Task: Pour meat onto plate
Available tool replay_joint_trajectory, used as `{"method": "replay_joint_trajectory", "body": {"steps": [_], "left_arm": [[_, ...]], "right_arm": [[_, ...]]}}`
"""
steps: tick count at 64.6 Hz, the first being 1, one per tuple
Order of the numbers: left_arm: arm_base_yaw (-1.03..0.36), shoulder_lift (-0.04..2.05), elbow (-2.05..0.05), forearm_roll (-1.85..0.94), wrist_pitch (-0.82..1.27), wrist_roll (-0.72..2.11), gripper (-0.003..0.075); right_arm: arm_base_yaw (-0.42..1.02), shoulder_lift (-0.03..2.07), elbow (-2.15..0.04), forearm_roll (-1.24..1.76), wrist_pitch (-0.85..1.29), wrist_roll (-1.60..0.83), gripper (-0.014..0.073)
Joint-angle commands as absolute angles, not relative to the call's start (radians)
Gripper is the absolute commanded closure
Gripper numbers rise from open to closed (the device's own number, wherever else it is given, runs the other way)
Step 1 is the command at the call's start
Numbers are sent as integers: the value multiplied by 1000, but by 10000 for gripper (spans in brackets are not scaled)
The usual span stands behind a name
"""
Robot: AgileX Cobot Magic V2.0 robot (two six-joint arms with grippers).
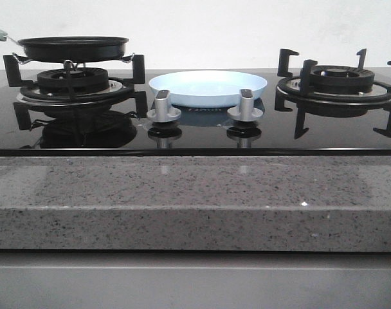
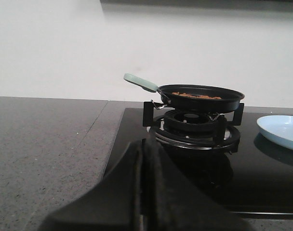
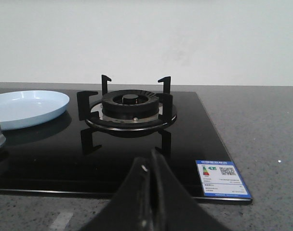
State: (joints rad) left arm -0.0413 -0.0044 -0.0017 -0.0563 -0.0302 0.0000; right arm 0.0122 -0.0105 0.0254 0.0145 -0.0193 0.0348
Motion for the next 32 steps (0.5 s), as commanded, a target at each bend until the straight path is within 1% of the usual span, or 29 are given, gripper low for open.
{"method": "replay_joint_trajectory", "body": {"steps": [1,16,32], "left_arm": [[-50,-18,-66,-80,-72,0,741],[-50,64,-318,-95,160,0,741],[-50,289,-604,-96,404,0,741]], "right_arm": [[9,-27,-37,8,-58,36,662],[9,17,-271,8,187,36,662],[9,218,-537,8,409,36,662]]}}
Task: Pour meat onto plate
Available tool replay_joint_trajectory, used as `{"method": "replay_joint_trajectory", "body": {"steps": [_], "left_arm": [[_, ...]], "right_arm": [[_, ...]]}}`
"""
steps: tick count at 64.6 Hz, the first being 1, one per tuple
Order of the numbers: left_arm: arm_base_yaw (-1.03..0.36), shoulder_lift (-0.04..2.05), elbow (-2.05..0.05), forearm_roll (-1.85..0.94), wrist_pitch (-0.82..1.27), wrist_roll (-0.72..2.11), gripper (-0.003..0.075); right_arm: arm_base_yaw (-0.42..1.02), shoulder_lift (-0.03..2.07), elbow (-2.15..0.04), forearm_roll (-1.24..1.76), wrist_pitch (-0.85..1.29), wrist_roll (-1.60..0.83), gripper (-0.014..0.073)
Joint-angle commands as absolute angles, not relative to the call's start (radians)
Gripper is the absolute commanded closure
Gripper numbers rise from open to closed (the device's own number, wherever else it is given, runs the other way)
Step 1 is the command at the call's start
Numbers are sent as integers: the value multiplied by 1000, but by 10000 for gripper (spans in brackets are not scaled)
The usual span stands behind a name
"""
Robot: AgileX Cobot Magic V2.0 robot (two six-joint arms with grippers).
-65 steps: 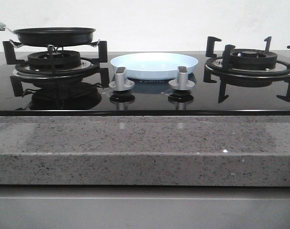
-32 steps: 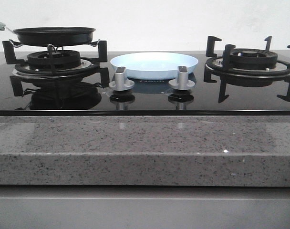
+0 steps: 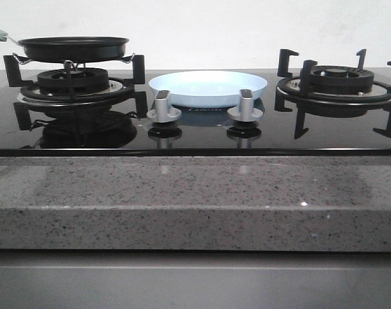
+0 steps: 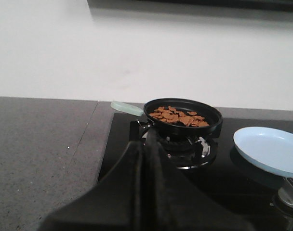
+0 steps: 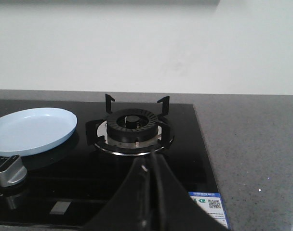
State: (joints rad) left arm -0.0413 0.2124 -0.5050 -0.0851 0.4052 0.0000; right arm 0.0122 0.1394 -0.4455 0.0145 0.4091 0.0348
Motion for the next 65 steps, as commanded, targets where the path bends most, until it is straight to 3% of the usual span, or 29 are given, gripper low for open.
{"method": "replay_joint_trajectory", "body": {"steps": [1,13,40,45,56,60,65], "left_arm": [[-50,308,-618,-96,414,0,741],[-50,435,-738,-108,506,0,741],[-50,544,-731,-108,506,0,736],[-50,560,-731,-96,518,0,665],[-50,581,-731,-89,527,0,250],[-50,583,-731,-89,527,0,176],[-50,583,-731,-89,527,0,167]], "right_arm": [[9,236,-556,8,421,36,662],[9,398,-675,8,587,36,662],[9,569,-674,8,574,36,654],[9,574,-674,8,578,36,582],[9,576,-674,8,582,35,173],[9,576,-674,8,584,35,79],[9,577,-674,13,587,35,55]]}}
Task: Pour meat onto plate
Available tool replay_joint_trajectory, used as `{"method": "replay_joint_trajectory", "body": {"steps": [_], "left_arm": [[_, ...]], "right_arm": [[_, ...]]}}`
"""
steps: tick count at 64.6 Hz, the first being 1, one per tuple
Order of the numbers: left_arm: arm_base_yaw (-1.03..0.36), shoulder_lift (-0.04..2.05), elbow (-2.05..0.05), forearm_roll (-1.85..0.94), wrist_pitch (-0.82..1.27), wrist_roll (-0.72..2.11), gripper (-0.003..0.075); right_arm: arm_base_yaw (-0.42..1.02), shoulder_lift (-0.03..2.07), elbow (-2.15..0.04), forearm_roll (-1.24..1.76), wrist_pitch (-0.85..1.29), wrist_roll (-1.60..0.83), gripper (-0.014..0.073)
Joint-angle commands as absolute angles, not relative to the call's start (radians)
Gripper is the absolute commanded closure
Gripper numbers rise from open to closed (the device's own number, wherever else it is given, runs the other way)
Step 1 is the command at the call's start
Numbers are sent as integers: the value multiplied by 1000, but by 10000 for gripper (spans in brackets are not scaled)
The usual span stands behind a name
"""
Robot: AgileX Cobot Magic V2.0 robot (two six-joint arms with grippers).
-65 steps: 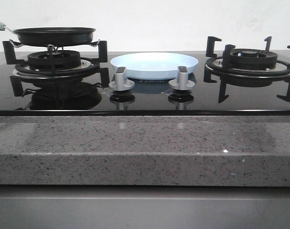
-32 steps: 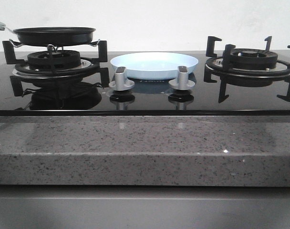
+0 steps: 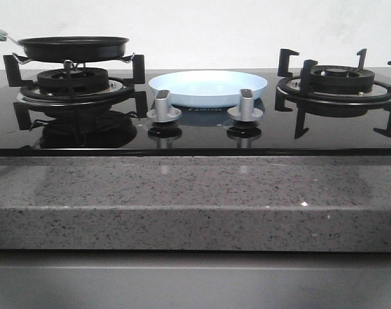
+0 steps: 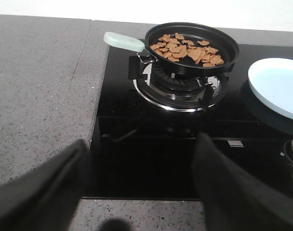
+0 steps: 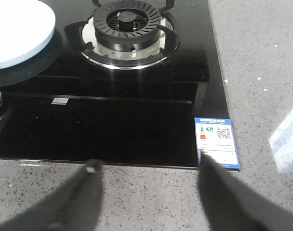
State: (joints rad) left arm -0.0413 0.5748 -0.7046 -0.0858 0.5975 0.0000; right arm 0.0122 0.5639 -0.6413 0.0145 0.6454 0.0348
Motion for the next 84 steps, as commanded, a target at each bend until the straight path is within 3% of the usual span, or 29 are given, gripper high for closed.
{"method": "replay_joint_trajectory", "body": {"steps": [1,16,41,56,84], "left_arm": [[-50,583,-731,-89,527,0,169],[-50,583,-731,-89,525,0,176],[-50,583,-731,-89,525,0,176],[-50,583,-731,-89,525,0,176],[-50,583,-731,-89,525,0,176]], "right_arm": [[9,577,-674,16,588,35,55],[60,669,-739,145,634,-60,55],[172,1036,-1022,251,732,-136,59],[176,1256,-1207,258,771,-136,226],[182,1617,-1566,281,838,-142,232]]}}
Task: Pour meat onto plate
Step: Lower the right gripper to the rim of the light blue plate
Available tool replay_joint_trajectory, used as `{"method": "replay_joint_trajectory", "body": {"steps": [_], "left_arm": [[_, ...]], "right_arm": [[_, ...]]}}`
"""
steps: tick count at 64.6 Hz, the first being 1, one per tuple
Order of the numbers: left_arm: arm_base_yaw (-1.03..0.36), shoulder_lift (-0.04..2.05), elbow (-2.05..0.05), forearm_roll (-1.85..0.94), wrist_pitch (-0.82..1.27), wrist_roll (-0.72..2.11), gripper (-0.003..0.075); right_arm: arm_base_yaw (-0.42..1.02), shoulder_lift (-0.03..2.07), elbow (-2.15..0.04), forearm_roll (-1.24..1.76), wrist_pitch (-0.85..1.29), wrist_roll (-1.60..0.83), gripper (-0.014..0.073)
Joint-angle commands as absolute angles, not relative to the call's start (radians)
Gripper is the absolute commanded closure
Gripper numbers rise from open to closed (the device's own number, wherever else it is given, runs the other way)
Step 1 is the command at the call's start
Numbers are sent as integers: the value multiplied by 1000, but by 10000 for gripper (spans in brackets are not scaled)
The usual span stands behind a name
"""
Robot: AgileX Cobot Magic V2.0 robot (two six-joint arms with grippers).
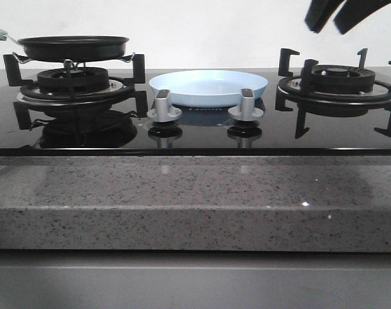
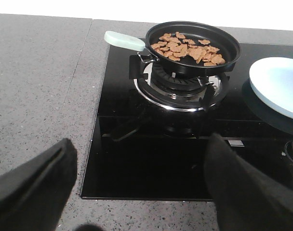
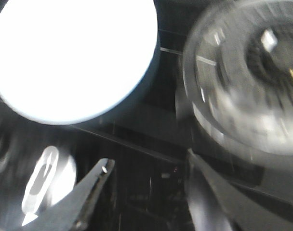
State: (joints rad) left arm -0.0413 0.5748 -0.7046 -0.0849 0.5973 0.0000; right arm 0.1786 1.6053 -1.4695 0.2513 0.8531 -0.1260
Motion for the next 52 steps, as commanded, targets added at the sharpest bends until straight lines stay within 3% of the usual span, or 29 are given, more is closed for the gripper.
{"method": "replay_joint_trajectory", "body": {"steps": [1,27,52], "left_arm": [[-50,583,-731,-89,525,0,176],[-50,583,-731,-89,525,0,176],[-50,583,-731,-89,525,0,176]], "right_arm": [[183,1629,-1578,284,842,-142,232],[183,1923,-1906,347,983,-154,232],[183,2077,-2055,392,987,-187,232]]}}
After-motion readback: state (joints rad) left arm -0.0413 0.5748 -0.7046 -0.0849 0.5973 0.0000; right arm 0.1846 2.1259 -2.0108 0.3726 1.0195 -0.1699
